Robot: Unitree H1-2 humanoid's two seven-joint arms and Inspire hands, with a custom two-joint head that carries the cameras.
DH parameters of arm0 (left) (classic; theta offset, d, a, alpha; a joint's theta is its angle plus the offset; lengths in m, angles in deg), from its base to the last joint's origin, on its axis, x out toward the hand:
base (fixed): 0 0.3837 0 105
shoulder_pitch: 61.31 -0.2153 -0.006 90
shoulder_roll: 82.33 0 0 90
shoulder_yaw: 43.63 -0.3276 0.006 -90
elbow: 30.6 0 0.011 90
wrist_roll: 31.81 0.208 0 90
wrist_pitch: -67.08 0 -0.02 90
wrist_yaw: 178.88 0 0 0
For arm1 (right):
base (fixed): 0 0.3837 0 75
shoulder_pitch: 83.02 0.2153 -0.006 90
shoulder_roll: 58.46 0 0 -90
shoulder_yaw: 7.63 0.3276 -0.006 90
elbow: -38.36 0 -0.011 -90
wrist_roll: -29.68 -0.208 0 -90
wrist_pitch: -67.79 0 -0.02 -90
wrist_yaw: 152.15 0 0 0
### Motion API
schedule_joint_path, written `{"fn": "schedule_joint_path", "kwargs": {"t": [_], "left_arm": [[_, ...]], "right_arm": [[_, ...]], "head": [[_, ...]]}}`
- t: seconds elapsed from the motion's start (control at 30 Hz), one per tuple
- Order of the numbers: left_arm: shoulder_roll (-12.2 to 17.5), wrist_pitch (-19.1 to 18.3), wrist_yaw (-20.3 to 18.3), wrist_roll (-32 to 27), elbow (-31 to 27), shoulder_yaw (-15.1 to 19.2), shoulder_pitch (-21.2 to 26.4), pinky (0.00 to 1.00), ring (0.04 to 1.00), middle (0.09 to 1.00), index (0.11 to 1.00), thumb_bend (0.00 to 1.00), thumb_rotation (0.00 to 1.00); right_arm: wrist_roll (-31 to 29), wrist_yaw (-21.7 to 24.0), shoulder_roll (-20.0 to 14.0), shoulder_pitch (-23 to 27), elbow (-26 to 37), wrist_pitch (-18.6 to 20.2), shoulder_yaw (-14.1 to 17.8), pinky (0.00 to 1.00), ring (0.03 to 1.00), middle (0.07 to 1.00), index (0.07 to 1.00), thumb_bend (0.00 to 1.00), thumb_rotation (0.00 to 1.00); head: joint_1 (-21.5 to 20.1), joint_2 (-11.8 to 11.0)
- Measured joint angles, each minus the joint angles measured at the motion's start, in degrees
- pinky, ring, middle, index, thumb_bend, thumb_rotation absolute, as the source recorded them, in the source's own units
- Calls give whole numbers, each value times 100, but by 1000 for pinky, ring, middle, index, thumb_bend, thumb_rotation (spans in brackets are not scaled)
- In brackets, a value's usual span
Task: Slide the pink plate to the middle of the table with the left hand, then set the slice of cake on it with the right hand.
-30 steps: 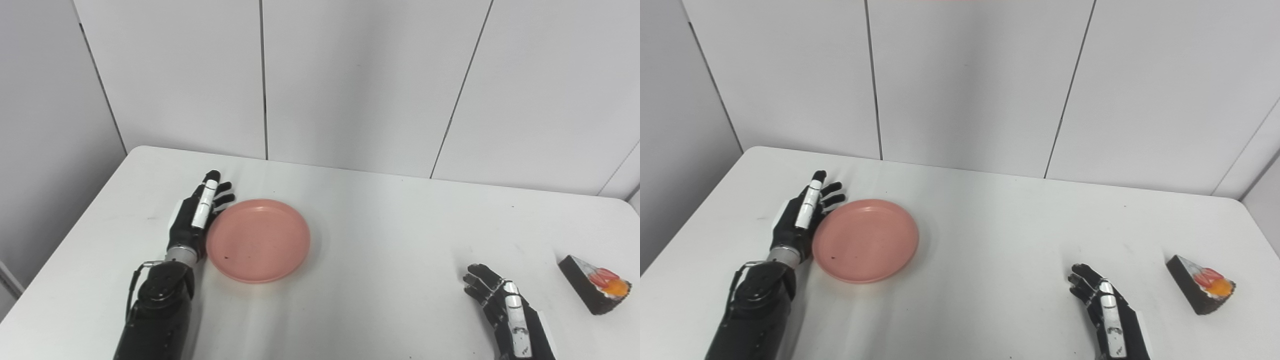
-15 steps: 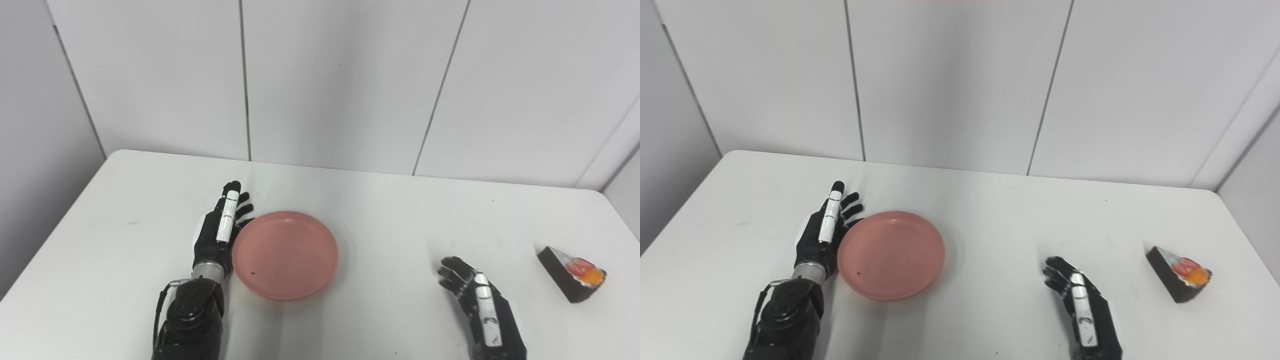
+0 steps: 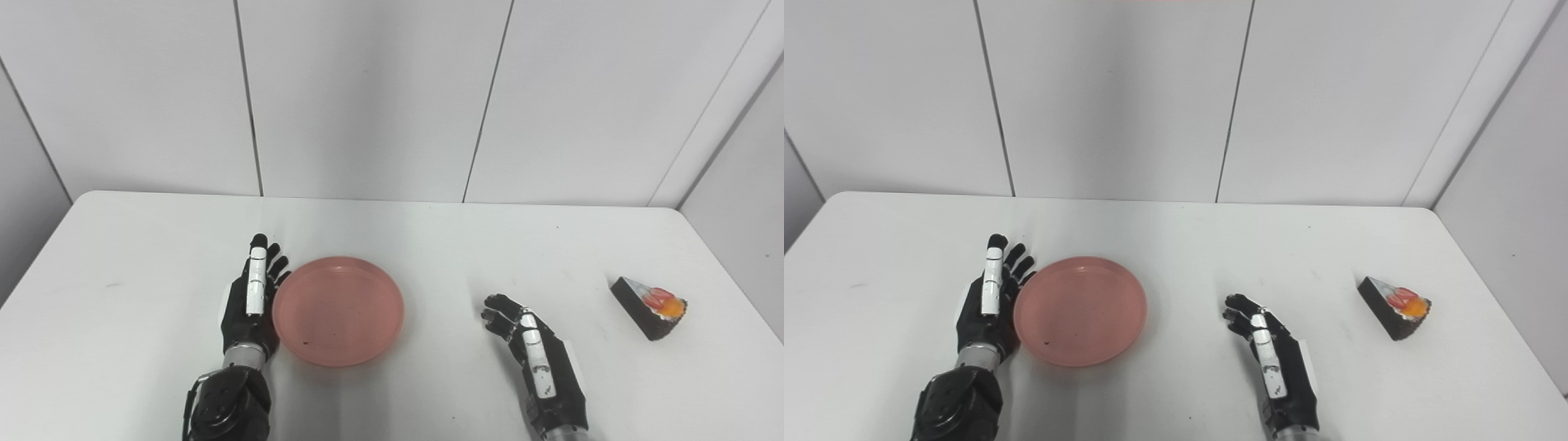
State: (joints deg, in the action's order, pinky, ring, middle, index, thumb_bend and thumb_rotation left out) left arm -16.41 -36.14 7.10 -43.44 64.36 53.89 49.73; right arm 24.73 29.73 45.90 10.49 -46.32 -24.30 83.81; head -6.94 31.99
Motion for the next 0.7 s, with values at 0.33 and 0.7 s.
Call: {"fn": "schedule_joint_path", "kwargs": {"t": [0.33, 0.7], "left_arm": [[11, 179, -321, -122, 9, -85, -130, 977, 986, 981, 1000, 799, 815], [318, 430, -804, -115, 94, -292, -220, 896, 923, 917, 993, 805, 748]], "right_arm": [[52, -65, 69, 0, 23, 30, -63, 810, 773, 778, 693, 806, 900], [230, -125, 147, 0, 20, 53, -145, 806, 771, 773, 694, 770, 916]], "head": [[-290, -26], [-581, -114]]}}
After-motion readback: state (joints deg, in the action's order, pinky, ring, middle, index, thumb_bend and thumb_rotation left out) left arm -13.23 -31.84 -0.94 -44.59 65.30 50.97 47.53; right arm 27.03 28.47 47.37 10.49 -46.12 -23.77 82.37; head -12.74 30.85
